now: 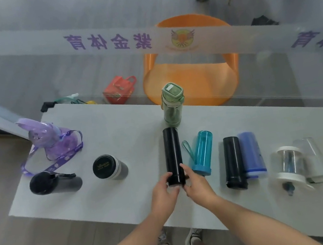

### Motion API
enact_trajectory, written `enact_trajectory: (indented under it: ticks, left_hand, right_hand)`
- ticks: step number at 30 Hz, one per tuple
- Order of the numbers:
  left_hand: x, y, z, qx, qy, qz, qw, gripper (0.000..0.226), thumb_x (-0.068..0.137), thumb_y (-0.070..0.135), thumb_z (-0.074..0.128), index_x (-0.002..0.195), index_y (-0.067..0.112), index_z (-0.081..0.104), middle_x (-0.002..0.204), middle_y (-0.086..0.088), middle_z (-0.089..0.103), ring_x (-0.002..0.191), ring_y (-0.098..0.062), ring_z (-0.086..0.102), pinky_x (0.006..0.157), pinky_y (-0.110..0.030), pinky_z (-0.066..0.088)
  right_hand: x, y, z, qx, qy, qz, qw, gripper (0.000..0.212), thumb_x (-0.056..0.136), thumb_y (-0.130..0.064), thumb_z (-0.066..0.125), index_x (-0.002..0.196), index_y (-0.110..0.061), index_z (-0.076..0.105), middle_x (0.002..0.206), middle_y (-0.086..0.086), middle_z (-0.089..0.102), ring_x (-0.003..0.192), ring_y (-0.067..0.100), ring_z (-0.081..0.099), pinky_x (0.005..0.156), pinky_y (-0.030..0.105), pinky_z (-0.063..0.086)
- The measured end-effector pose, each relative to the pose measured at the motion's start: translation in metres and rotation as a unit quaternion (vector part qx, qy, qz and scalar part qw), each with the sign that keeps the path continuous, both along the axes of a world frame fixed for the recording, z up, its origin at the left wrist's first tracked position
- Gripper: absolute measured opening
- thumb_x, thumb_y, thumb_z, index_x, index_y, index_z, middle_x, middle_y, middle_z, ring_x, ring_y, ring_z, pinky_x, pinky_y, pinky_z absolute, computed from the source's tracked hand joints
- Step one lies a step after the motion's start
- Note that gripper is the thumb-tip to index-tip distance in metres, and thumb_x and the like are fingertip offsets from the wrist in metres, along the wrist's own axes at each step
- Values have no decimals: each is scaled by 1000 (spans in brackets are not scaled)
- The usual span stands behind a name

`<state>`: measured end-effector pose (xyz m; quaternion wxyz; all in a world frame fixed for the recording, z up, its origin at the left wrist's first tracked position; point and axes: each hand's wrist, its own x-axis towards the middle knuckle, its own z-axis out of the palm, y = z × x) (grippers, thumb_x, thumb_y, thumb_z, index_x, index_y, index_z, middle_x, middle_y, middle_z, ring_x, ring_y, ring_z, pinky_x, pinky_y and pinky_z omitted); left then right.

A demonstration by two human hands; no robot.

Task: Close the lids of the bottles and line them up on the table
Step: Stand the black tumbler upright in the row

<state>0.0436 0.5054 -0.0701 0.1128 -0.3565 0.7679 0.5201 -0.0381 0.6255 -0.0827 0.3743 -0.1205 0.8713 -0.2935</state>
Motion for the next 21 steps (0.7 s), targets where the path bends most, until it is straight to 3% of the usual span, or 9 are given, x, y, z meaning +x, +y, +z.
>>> enact_trajectory:
  ticks: [4, 7, 12, 14, 17, 21]
  left_hand:
    - [0, -18, 31, -70, 46, 17, 996, 46, 87, 19, 67, 128, 34, 52, 110, 4, 57, 102, -13, 55, 95, -34, 48]
    - [-4, -34, 59, -85, 70, 37, 993, 39, 93, 22, 59, 128, 37, 52, 106, 3, 45, 104, -16, 51, 92, -25, 41]
    - [-17, -66, 89, -130, 108, 36, 985, 34, 96, 31, 51, 128, 41, 45, 109, 3, 41, 105, -18, 48, 91, -28, 40]
    - [-25, -77, 95, -148, 115, 35, 982, 34, 97, 30, 49, 129, 41, 43, 112, 2, 42, 109, -19, 45, 90, -27, 37]
    - [-33, -91, 102, -200, 112, -11, 973, 32, 100, 26, 47, 131, 34, 47, 118, -1, 48, 115, -20, 39, 90, -24, 34]
    - [-37, -105, 104, -282, 96, -102, 949, 31, 101, 32, 42, 131, 29, 48, 133, -2, 48, 122, -22, 36, 96, -34, 42]
  right_hand:
    - [-10, -22, 42, -27, -27, 32, 999, 74, 93, -37, 67, 152, -42, 23, 125, -4, 61, 107, 19, 65, 99, 41, 53]
    - [-18, -40, 69, -75, -31, 31, 996, 70, 93, -42, 64, 153, -36, 29, 113, -7, 65, 98, 13, 66, 95, 37, 55]
    - [-32, -73, 99, -116, -45, 9, 992, 55, 96, -43, 53, 148, -34, 39, 102, -2, 68, 77, 13, 63, 66, 24, 53]
    - [-35, -84, 106, -139, -47, -12, 989, 46, 99, -38, 50, 144, -29, 47, 97, 3, 69, 71, 13, 60, 61, 25, 52]
    - [-40, -95, 113, -159, -50, -53, 985, 41, 101, -33, 46, 141, -26, 51, 95, 4, 69, 68, 15, 60, 60, 27, 51]
    - [-45, -100, 117, -148, -35, -70, 986, 40, 102, -36, 44, 142, -29, 48, 98, 0, 70, 68, 14, 63, 60, 25, 51]
